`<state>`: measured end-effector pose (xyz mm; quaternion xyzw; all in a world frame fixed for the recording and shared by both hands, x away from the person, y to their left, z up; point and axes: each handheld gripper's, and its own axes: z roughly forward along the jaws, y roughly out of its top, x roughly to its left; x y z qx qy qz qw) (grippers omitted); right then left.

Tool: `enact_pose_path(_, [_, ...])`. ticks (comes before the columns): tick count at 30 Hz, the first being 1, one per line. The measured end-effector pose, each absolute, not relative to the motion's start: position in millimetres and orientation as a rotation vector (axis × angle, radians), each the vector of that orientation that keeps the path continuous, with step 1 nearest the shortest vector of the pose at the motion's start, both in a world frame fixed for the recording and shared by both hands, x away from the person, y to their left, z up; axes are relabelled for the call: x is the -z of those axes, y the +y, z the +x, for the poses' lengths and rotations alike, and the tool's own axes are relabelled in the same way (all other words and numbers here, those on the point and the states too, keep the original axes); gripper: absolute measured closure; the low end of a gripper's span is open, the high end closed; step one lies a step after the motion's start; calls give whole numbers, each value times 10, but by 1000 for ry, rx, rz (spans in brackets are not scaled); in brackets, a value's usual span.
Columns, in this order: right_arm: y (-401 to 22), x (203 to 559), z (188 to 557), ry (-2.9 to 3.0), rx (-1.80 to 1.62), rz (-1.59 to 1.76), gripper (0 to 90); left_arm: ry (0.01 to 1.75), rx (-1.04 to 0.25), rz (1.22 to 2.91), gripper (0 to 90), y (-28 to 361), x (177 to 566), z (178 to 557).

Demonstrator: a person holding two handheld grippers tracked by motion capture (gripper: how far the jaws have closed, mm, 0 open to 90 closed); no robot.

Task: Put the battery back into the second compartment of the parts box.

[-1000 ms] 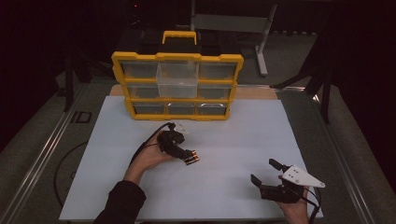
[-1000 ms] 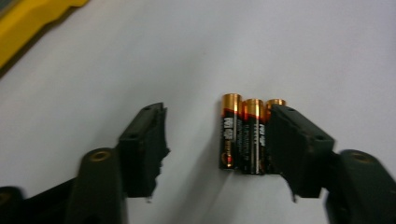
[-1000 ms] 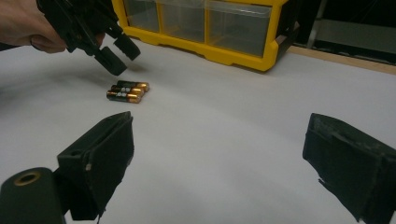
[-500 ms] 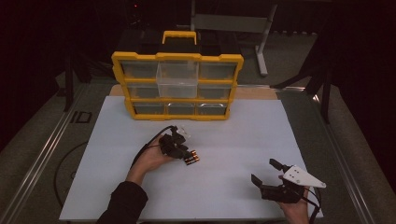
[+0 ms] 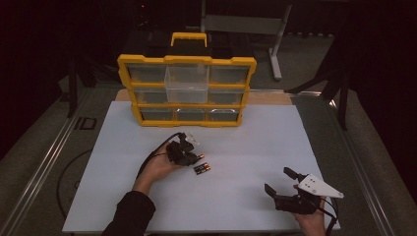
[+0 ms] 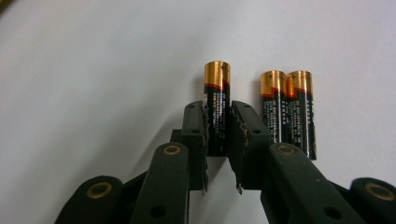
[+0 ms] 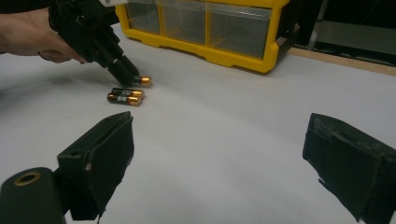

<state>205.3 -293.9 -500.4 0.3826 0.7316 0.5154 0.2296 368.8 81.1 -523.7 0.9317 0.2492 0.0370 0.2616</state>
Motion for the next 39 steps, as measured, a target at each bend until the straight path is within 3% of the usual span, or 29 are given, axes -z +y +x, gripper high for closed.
enact_pose_path(18, [-2929,5015,2059,2021,-1423,1054,83,648,-94,2410,778,1123,4800,3573])
enact_pose_path(39, [-2917,5019,2062,2025,-1429,1054,83,591,-208,2352,778,1470,3706,3520])
